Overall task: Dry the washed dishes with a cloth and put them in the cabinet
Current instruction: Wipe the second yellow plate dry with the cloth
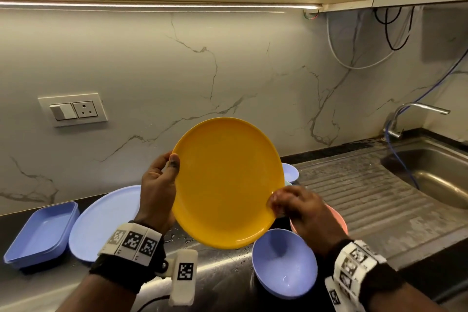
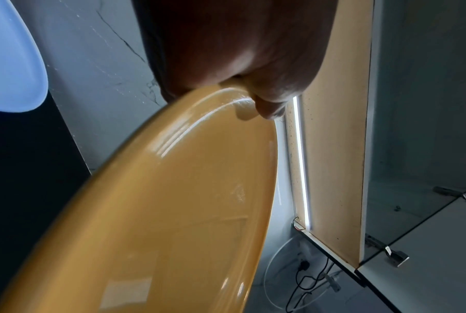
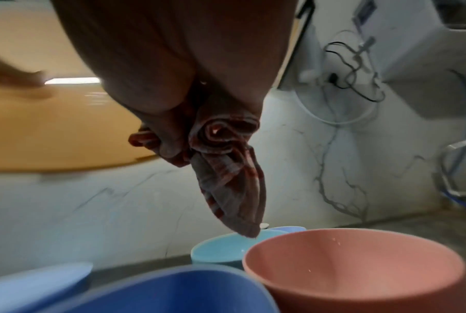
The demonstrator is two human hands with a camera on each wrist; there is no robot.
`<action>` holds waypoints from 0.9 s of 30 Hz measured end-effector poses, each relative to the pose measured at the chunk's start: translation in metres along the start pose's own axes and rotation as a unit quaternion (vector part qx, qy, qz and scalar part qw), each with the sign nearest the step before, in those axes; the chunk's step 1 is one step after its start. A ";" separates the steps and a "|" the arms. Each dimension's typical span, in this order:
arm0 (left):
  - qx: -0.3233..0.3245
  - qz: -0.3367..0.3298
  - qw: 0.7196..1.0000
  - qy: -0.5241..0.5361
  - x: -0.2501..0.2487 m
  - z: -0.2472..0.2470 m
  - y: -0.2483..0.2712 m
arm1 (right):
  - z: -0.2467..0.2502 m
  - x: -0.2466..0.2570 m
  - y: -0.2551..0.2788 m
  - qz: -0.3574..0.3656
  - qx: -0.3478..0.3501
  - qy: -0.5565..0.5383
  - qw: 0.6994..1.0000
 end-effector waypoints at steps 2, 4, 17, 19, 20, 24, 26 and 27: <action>-0.004 -0.006 1.000 -0.005 -0.001 0.005 0.001 | 0.028 -0.016 -0.014 -0.088 -0.076 -0.017 0.993; 0.000 -0.004 1.000 0.001 0.001 0.007 0.003 | 0.048 -0.021 -0.030 -0.124 -0.099 0.014 0.987; 0.017 -0.025 0.999 0.035 -0.015 0.001 0.020 | 0.002 0.002 -0.047 -0.034 0.001 0.104 0.994; 0.005 -0.033 0.999 0.042 -0.016 0.006 0.019 | -0.021 0.011 -0.023 -0.057 0.040 0.071 0.995; -0.001 -0.036 0.999 0.041 -0.016 0.007 0.019 | -0.032 0.019 -0.011 -0.060 0.054 0.046 0.996; -0.025 -0.049 0.998 0.022 -0.012 0.015 0.017 | -0.066 0.051 0.021 -0.041 0.094 -0.013 0.995; -0.035 -0.056 0.998 0.020 -0.011 0.021 0.015 | -0.071 0.066 0.024 -0.029 0.123 -0.073 0.989; -0.041 -0.060 0.997 0.024 -0.011 0.024 0.013 | -0.069 0.072 0.022 -0.023 0.140 -0.090 0.986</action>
Point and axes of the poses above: each hand's wrist, its own y-axis away from the middle knuckle, its own z-axis out of the back of the hand, x = y × z, the point moved 8 cm from there along -y, towards the middle knuckle, and after that the axes turned 13 degrees about y, right-handed, at the moved point
